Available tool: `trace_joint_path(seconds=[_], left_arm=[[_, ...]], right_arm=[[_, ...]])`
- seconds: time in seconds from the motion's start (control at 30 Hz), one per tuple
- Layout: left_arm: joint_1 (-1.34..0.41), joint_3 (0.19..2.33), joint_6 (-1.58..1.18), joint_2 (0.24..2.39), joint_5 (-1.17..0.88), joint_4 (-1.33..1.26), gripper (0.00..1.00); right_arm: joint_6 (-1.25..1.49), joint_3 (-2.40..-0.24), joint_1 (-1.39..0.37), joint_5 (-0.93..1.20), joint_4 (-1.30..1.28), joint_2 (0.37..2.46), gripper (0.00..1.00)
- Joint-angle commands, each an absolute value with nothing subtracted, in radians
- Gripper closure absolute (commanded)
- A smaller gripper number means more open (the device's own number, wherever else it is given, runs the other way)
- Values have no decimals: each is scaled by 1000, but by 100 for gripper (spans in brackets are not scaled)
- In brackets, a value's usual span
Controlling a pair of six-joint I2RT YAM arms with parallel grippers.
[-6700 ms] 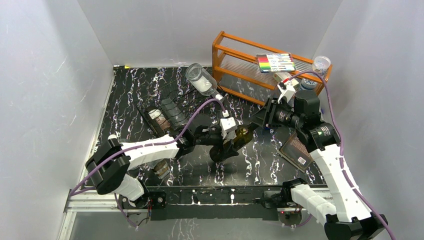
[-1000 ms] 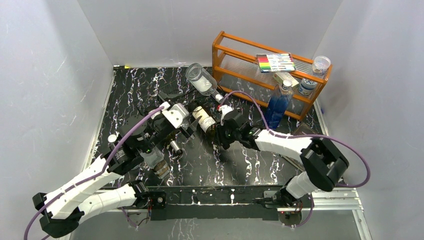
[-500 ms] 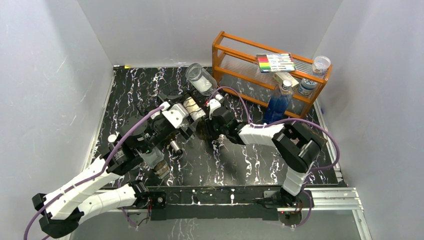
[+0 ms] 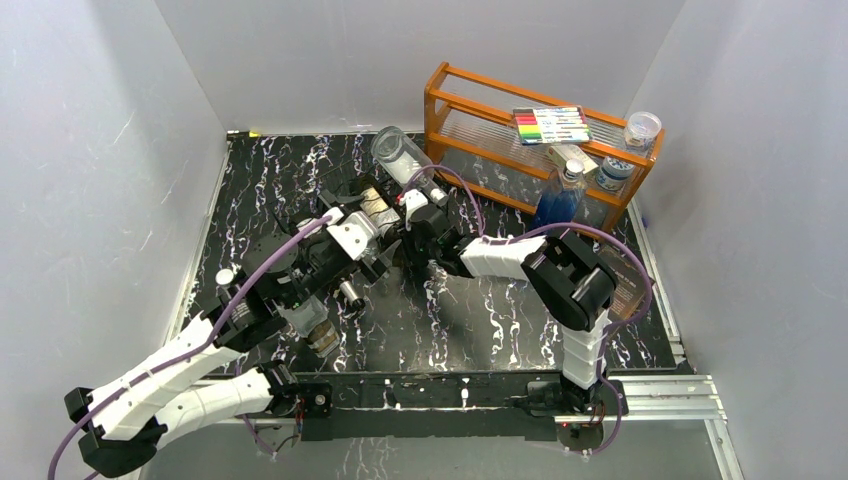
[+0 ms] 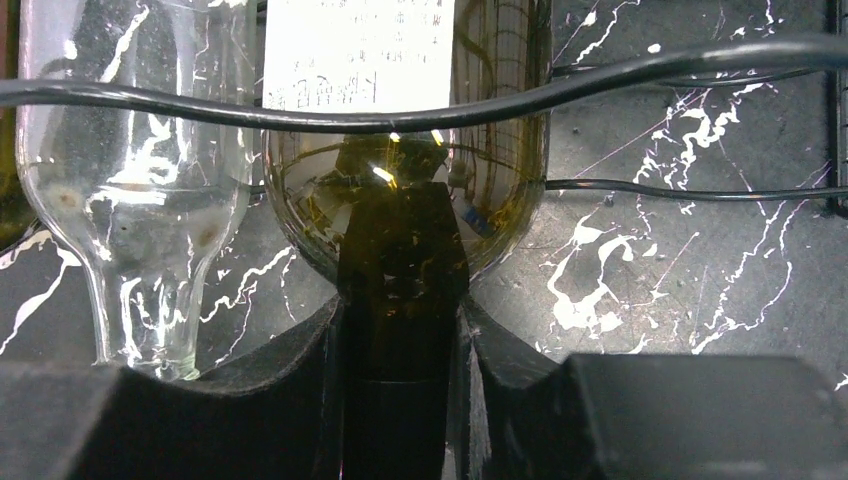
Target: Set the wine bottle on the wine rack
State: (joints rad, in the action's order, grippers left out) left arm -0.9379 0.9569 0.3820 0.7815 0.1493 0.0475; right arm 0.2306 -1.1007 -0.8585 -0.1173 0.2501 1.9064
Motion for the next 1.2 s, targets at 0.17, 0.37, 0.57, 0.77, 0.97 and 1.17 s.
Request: trace_joint_path(seconds=[0.17,0.37,0.57,0.77,0.97,1.17], left_arm=[[-936,940,426,756,223,41,2],[-935,895,442,726,264,15,2],[-935,864,480,721,292,-7,2],[-934,845,496,716,303,-35,2],[-936,838,482,715,288,-41,2],[-935,836,483,718,289,-43,2]], right_arm=[[231,-1222,-864,-118,418,1913,39],[238,-1229,-864,-119,369,1879,14],[259,-1197,-863,-120,320,1797,4],[286,-1129,-863,-140,264,1646,2],[318,-1040,-864,-163,182,1466,2],[325,-1006,-862,-183,91,1361,2]])
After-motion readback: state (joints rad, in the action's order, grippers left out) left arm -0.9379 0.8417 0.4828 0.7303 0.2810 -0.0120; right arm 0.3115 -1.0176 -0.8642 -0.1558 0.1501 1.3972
